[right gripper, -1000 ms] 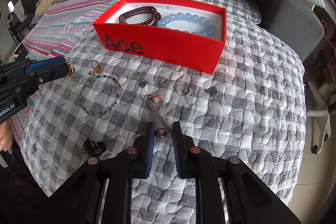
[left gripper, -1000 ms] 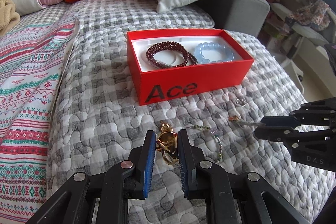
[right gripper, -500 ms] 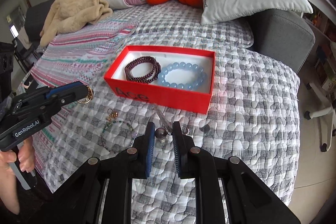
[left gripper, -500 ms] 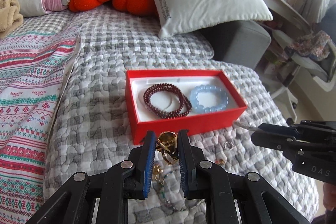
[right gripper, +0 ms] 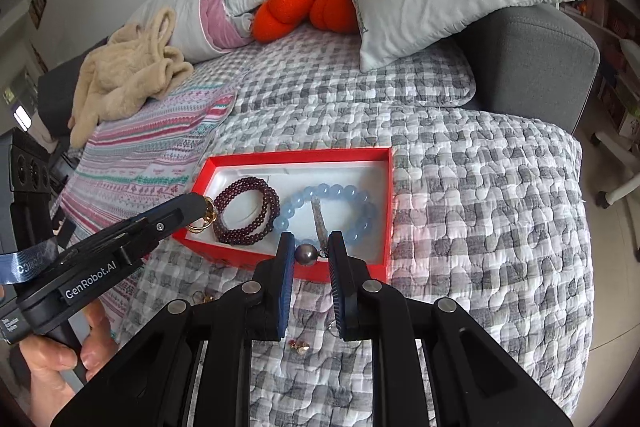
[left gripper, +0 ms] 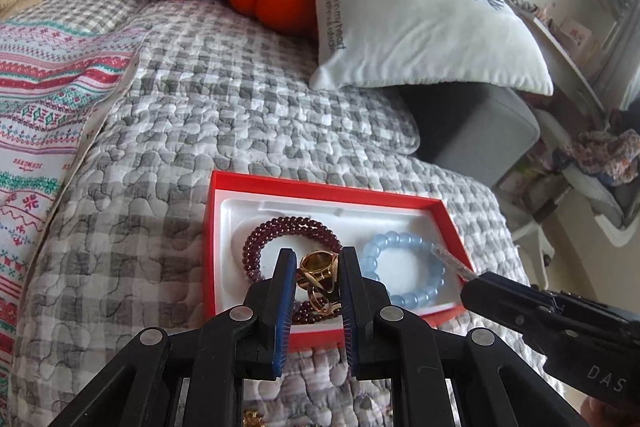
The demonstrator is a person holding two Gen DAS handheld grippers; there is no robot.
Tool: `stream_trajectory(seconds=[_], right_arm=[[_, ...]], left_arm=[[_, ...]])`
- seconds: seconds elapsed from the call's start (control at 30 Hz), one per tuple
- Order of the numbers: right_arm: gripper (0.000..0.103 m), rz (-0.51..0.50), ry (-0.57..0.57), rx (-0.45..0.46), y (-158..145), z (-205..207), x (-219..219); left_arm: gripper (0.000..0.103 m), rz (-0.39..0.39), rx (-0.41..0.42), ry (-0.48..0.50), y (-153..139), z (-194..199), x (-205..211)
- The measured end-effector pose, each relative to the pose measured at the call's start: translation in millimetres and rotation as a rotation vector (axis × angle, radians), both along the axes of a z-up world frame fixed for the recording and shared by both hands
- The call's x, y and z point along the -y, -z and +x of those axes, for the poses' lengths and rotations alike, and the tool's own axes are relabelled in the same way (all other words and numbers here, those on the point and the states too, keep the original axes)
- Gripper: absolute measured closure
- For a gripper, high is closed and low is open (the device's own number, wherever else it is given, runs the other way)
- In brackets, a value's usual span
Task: Organize jewelry
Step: 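Place the gold pendant in the box with the left tool while the right places the pearl pendant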
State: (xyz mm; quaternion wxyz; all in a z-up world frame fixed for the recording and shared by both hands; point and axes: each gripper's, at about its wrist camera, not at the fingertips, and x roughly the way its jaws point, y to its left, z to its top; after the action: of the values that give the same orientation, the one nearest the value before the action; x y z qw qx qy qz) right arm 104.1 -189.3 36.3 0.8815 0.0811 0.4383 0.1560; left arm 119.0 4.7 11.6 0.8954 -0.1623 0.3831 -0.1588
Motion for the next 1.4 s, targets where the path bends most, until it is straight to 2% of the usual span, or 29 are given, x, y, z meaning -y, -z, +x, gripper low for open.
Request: stream_trajectory(seconds=[0.3,0.47,0.57,0.87,1.1,1.13,1.17,1.2,1.27,1.4], right_arm=[[0.085,0.021,0.018,-0.031,14.5,10.8,7.3],[0.085,0.026,0.024,-0.038,19.4,13.6,12.8],[0.085,0.031,0.022,-0.038,19.5,13.9,13.2],[0.085,0.027,0.017,-0.034,18.0,18.5,5.1],[0.084,0.033,0.02,-0.034,17.5,26.4,-1.4],[0.083,0.039,0.02,-0.035,17.2,27.1,-1.7],[0.077,0.041,0.02,-0.035,16.3,27.7,-2.1],[0.065,0.039,0.019,-0.032,15.0,26.9,-2.4],[0.053,0.033,0.014,-0.019,11.0,24.1,-3.1],[0.053,0.029,0.008,-0.005,2.1,16.5,-0.4]], left_arm=[[0.087,0.006,-0.017,-0.031,12.6,14.8,11.5],[0.075,0.019,-0.022,-0.034,10.4,13.3,10.4],[0.072,0.032,-0.012,-0.033,3.5,8.2,7.9],[0.063,0.154,0.007,-0.027,-8.9,-16.2,1.3],[0.058,0.198,-0.02,-0.044,-5.0,-25.9,-13.2],[0.054,0.203,-0.022,-0.045,-4.5,-26.7,-14.3],[0.051,0.207,-0.023,-0.046,-4.4,-27.6,-15.6],[0.05,0.211,-0.023,-0.047,-4.3,-28.7,-16.7],[0.045,0.219,-0.026,-0.045,-4.0,-30.8,-18.2],[0.04,0.234,-0.036,-0.036,-3.6,-34.9,-20.1]])
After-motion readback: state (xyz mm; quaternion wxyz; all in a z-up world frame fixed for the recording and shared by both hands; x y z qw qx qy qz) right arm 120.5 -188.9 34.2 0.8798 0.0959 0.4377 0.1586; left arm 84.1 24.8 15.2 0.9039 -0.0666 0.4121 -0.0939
